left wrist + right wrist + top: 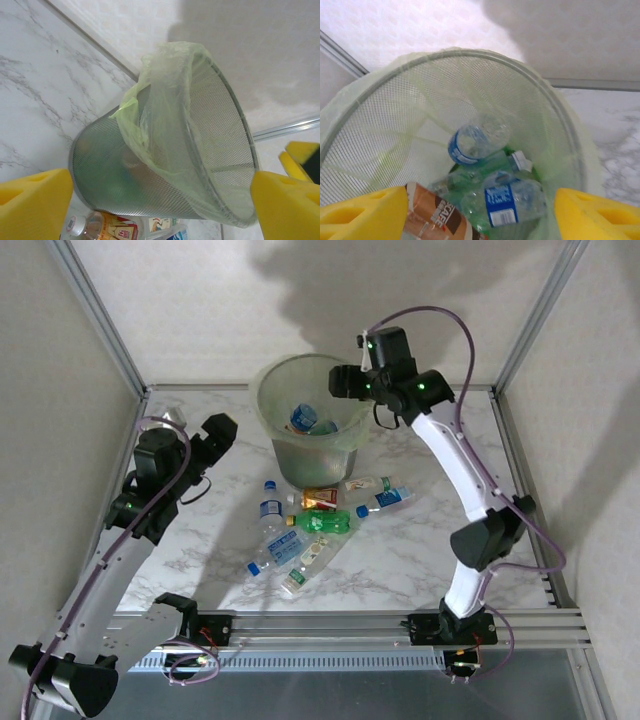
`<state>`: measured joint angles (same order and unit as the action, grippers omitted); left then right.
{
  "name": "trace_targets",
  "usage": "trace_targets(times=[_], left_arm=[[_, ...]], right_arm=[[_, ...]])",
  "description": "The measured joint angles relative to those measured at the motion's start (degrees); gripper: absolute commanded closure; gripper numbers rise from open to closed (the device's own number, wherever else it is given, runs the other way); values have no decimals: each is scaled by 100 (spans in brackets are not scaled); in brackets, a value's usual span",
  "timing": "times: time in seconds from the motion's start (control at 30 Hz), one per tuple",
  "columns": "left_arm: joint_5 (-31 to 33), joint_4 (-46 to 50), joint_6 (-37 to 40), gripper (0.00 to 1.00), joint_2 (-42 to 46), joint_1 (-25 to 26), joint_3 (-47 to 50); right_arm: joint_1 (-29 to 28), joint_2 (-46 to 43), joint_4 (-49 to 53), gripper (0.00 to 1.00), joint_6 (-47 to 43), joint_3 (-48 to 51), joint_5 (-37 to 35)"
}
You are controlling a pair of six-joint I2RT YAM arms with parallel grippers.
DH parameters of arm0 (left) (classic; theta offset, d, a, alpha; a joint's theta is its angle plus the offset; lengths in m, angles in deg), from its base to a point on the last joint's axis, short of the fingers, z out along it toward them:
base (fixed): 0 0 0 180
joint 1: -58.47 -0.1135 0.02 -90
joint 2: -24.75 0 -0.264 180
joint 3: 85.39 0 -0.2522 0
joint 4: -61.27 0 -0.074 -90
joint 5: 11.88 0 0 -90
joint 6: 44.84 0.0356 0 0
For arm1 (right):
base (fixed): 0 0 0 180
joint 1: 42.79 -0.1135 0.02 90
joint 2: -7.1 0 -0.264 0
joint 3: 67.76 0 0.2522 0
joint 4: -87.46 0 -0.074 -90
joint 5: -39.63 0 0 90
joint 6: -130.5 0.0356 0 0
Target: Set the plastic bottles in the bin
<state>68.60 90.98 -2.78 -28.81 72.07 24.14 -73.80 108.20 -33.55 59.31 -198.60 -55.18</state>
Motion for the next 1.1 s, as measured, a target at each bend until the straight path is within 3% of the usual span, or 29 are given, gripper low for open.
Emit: trace_targets(times=[0.3, 0.5, 0.7, 1.1], left_arm=[[20, 66, 0, 11, 129, 0, 216], [22, 63, -2, 12, 188, 0, 398], [20, 66, -2, 12, 184, 0, 538], [15, 33, -2, 13, 184, -7, 675]], right_arm=[[66, -2074, -411, 19, 1016, 2583, -1029], [501, -2885, -555, 19, 2153, 4625, -1143], [833, -2935, -719, 18, 2970, 5952, -708], [874, -2124, -1606, 19, 3777, 6343, 2]])
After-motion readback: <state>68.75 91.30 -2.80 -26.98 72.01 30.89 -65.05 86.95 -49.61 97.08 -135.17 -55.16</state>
